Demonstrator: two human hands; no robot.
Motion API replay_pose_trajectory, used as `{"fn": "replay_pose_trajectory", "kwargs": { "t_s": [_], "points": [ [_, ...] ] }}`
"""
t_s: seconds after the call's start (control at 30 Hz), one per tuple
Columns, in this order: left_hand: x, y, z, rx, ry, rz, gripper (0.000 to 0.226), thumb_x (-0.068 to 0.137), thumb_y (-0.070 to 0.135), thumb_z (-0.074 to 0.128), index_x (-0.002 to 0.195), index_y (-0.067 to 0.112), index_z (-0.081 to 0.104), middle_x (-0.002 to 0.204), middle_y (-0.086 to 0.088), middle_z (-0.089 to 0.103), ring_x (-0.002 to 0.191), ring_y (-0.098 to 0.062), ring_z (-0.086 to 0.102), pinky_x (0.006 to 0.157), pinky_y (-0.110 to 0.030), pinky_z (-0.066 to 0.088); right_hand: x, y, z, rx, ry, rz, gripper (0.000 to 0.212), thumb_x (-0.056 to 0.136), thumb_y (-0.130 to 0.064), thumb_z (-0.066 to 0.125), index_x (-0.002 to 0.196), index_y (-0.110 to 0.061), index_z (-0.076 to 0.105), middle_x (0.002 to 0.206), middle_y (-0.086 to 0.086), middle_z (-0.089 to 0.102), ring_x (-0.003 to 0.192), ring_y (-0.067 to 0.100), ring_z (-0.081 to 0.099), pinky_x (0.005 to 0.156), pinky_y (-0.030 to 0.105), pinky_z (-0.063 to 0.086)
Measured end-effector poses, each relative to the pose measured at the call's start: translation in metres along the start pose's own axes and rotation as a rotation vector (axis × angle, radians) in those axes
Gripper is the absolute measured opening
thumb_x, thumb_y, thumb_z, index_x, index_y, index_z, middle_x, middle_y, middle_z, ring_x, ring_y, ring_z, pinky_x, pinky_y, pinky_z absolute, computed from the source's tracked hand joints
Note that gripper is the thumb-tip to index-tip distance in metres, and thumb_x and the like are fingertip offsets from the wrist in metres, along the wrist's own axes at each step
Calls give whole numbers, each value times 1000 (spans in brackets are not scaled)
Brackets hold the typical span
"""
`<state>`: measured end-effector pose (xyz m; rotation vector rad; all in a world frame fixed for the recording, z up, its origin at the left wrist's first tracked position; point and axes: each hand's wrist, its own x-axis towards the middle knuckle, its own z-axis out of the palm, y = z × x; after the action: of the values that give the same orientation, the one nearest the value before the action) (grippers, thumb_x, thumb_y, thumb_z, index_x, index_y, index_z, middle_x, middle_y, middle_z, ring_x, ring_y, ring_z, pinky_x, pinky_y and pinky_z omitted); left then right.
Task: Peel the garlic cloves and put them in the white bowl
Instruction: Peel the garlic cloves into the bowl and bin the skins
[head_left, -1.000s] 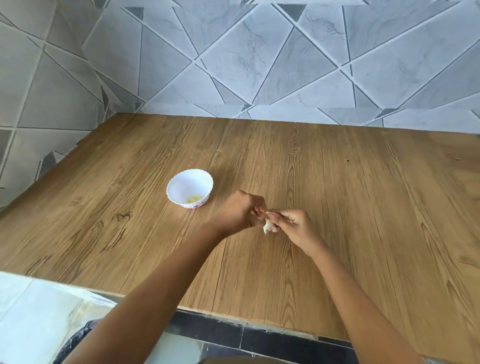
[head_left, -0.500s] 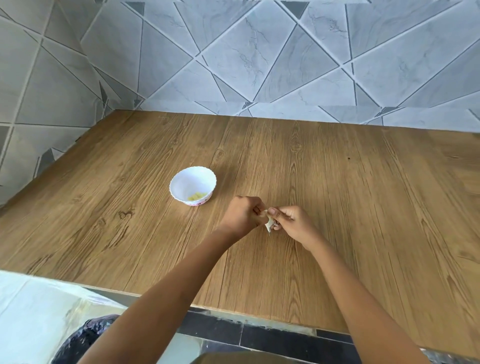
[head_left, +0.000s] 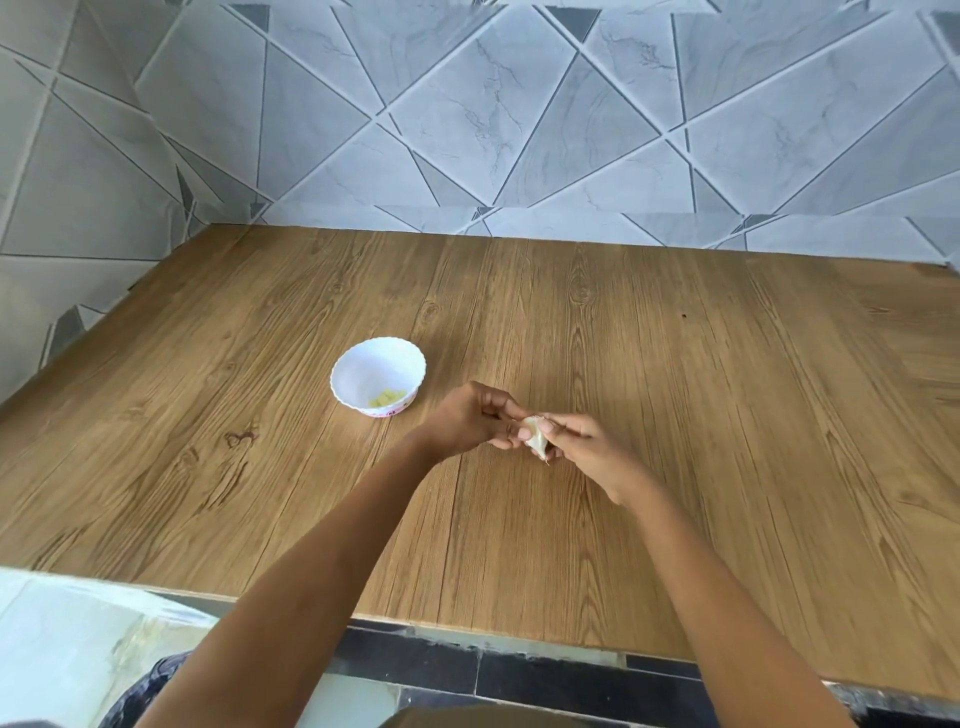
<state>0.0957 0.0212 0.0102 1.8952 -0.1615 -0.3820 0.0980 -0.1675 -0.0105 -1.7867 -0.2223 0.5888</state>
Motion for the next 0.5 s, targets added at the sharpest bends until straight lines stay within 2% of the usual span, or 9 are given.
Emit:
{"fn": "replay_pose_trajectory", "kwargs": {
  "t_s": [0.07, 0.13, 0.27, 0.37, 0.43, 0.5],
  "points": [
    [0, 0, 0, -27, -28, -11, 23, 82, 4, 71, 102, -5, 68, 85, -11, 71, 75, -13, 68, 72, -21, 56, 2, 1, 0, -15, -2, 28, 32, 100, -23, 43, 127, -13, 57, 107, 2, 67, 95, 13, 62, 89, 19, 47],
    [-1, 0, 0, -46, -45, -12, 21, 82, 3, 70, 101, -5, 68, 76, -3, 70, 72, -10, 66, 71, -20, 55, 2, 0, -2, -25, -24, 44, 32, 100, -24, 43, 126, -12, 57, 105, 3, 68, 96, 13, 63, 97, 25, 44],
    [-2, -1, 4, -50, -28, -19, 20, 82, 1, 70, 99, -9, 67, 72, -2, 68, 67, -6, 64, 67, -18, 53, 1, -5, 0, -57, -36, 67, 27, 101, -24, 42, 119, -19, 61, 97, -2, 69, 87, 6, 61, 97, 26, 40],
    [-1, -2, 5, -56, 2, -44, 20, 81, -2, 69, 99, -10, 66, 73, -4, 67, 65, -4, 64, 65, -16, 52, 4, -5, 1, -76, -16, 80, 25, 100, -25, 44, 115, -24, 64, 98, -1, 70, 92, 11, 62, 100, 31, 41],
    [-1, -2, 4, -56, 8, -59, 20, 81, -3, 69, 100, -11, 65, 74, -5, 67, 66, -5, 64, 66, -16, 52, 4, -6, 1, -94, 1, 95, 25, 100, -25, 45, 117, -23, 63, 100, -2, 70, 93, 14, 62, 102, 33, 41],
    [0, -2, 3, -53, 2, -71, 21, 81, -3, 69, 100, -10, 65, 74, -6, 67, 67, -6, 64, 67, -18, 53, 5, -9, 1, -101, -1, 110, 26, 100, -24, 44, 119, -20, 62, 96, -4, 69, 87, 11, 61, 100, 32, 41]
  ]
}}
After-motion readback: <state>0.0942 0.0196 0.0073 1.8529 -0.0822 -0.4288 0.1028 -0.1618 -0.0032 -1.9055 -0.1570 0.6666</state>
